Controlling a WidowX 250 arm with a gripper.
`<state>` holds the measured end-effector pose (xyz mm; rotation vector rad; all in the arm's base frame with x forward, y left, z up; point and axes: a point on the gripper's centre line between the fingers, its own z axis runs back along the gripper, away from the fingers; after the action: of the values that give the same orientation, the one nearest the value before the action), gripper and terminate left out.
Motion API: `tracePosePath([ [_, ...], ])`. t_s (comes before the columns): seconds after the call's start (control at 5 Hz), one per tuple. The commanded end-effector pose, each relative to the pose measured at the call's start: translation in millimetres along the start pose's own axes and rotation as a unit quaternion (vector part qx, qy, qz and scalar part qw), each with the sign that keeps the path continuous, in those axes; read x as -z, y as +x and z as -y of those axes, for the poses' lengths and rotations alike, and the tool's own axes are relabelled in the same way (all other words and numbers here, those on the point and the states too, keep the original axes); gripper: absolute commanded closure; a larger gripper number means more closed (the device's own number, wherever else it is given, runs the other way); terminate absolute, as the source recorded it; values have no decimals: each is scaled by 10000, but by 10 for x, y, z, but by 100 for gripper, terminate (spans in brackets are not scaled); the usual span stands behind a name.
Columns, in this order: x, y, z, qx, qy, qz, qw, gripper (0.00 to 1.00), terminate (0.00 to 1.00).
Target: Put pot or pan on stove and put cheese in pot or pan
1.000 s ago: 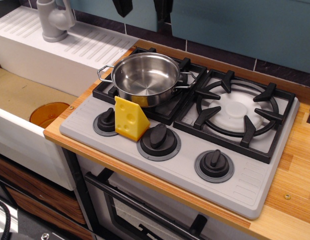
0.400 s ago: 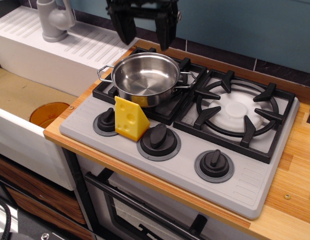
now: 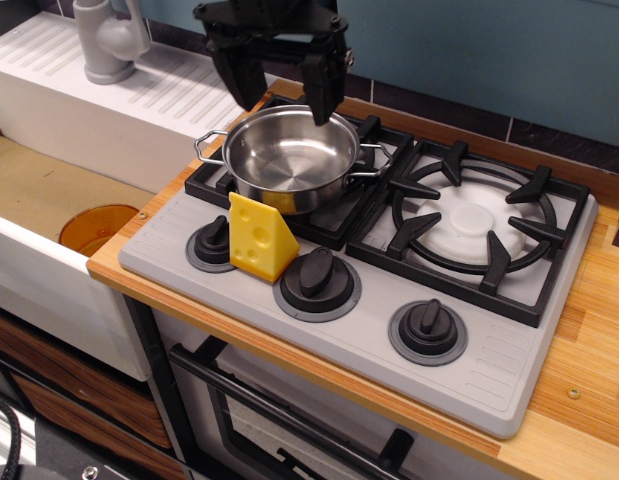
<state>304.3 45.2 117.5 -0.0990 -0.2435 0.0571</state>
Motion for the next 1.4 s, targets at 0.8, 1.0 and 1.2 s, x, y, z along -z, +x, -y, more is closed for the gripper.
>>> tracePosePath([
  [0.8,-25,-260,-45,-5,230,805,9965,0,0],
  [1.0,11,-305,-23,-11,235,861,9960,0,0],
  [1.2,62,-364,10,-25,190,915,9956,0,0],
])
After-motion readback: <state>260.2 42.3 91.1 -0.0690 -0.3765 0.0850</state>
